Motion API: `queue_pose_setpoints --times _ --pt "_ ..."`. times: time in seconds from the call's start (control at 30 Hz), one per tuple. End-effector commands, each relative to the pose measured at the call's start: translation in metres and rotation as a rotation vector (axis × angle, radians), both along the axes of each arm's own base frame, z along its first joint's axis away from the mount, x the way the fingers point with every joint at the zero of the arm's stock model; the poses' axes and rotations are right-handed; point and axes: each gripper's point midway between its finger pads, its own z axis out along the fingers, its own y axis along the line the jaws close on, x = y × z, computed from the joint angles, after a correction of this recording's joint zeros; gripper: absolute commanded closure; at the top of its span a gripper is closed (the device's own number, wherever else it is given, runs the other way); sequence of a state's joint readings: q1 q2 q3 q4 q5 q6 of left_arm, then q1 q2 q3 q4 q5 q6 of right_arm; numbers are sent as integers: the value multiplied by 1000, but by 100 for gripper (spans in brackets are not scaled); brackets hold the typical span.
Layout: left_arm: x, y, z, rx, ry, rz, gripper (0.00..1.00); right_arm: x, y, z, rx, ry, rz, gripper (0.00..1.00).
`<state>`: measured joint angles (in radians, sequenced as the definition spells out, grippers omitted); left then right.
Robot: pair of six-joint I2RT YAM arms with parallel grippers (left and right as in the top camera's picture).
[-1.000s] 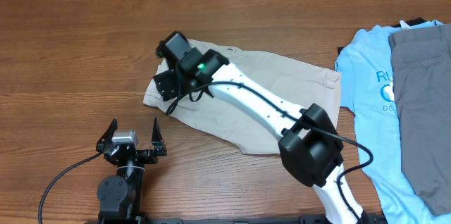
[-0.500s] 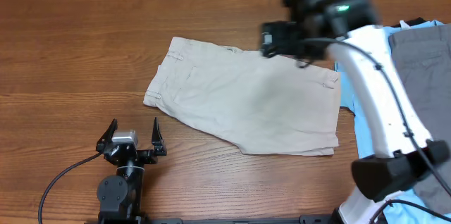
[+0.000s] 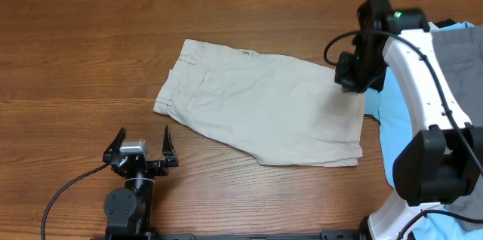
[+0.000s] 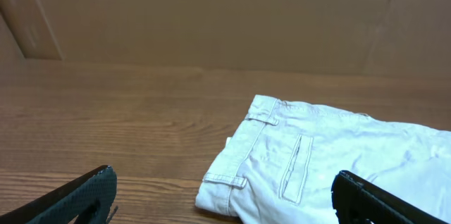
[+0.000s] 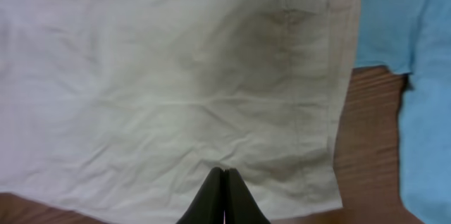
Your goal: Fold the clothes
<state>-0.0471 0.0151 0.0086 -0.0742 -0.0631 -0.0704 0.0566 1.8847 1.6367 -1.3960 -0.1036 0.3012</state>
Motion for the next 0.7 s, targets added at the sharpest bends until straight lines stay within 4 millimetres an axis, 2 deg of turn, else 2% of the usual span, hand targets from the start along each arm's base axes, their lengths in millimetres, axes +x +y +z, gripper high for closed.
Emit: queue_pose_setpoints --times 0.0,0.13,0.27,0.67 --pt "0 -3 1 18 -10 -15 0 -12 0 -39 -1 48 -22 96" --pt "0 -3 1 18 -10 -15 0 -16 0 -79 -1 27 -47 96" --pt "0 -3 1 18 -10 -15 0 -22 -5 -107 -8 11 -106 96" --pt "0 -3 1 18 -10 -15 0 -8 -4 -151 -3 -83 -103 96"
